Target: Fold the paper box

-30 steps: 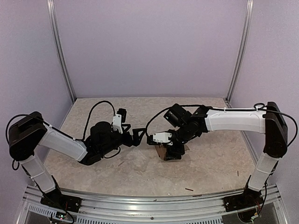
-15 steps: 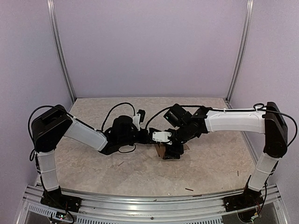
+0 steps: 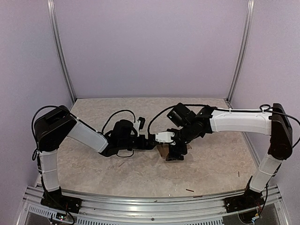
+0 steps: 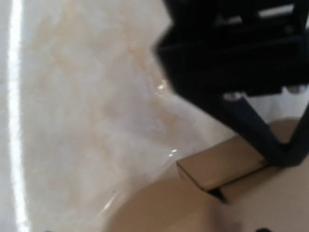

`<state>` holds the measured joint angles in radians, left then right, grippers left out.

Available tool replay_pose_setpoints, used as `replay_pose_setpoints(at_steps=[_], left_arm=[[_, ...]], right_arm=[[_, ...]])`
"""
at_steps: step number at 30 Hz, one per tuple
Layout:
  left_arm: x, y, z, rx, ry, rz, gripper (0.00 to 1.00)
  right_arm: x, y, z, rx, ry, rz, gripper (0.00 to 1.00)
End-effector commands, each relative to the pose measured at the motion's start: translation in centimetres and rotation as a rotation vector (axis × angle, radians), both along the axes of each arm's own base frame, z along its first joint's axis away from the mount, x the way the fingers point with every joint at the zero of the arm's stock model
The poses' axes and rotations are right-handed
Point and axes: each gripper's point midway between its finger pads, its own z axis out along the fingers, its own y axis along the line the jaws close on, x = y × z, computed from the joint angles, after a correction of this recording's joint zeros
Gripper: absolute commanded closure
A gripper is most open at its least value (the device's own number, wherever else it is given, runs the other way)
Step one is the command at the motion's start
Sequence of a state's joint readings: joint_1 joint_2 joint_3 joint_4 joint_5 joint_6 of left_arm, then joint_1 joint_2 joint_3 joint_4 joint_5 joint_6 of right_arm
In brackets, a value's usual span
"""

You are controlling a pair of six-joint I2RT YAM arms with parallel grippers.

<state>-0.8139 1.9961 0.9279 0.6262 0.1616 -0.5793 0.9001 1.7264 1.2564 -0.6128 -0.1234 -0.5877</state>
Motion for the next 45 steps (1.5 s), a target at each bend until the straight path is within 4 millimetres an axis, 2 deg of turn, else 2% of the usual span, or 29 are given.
replay_pose_setpoints(at_steps=[1, 3, 6, 9, 12, 14, 17, 22, 26, 28, 32, 38, 41, 45], left_arm=[[0.4, 0.2, -1.9, 0.028, 0.052, -0.014, 0.02], [0.6, 0.2, -2.1, 0.032, 0.053, -0.013, 0.02], [0.8, 0.3, -2.3, 0.046, 0.057, -0.014, 0.02], [1.0, 0.6, -2.3, 0.06, 0.048, -0.012, 0.03], [1.2, 1.0, -2.1, 0.063, 0.044, -0.005, 0.03], [1.4, 1.4, -1.7, 0.053, 0.037, 0.006, 0.03], [1.4, 2.2, 0.0, 0.016, -0.013, 0.026, 0.03], [1.8, 2.4, 2.9, -0.013, -0.071, 0.034, 0.03], [1.9, 1.7, 4.3, -0.04, -0.088, 0.01, 0.03], [2.1, 0.8, 4.4, -0.043, -0.08, -0.014, 0.03], [2.2, -0.7, 2.6, -0.024, -0.028, -0.055, 0.03], [1.4, -1.7, 0.0, 0.001, 0.04, -0.109, 0.04], [1.2, -1.7, -0.9, 0.024, 0.058, -0.12, 0.04], [1.2, -1.7, -2.1, 0.067, 0.08, -0.133, 0.04]], right_arm=[[-1.6, -0.8, 1.7, 0.013, 0.037, 0.054, 0.06], [-2.0, -0.9, 1.2, 0.007, 0.057, 0.061, 0.01], [-2.6, -0.9, 1.3, 0.012, 0.094, 0.077, 0.0], [-2.3, -0.7, 4.0, 0.067, 0.089, 0.089, 0.0], [-0.7, -0.8, 7.5, 0.148, 0.07, 0.075, 0.01], [0.5, -1.4, 8.1, 0.179, 0.084, 0.046, 0.02], [1.0, -2.1, 6.7, 0.182, 0.137, 0.016, 0.04], [0.4, -2.3, 3.6, 0.178, 0.219, 0.01, 0.05], [0.0, -2.3, 2.2, 0.174, 0.251, 0.012, 0.06], [-0.3, -2.4, 1.1, 0.162, 0.271, 0.007, 0.05], [-0.4, -2.6, -0.9, 0.141, 0.296, -0.01, 0.04], [0.1, -2.5, -2.1, 0.145, 0.304, -0.036, 0.0], [0.4, -2.4, -1.5, 0.153, 0.303, -0.04, 0.0], [1.0, -2.4, 1.2, 0.177, 0.25, -0.038, 0.0]])
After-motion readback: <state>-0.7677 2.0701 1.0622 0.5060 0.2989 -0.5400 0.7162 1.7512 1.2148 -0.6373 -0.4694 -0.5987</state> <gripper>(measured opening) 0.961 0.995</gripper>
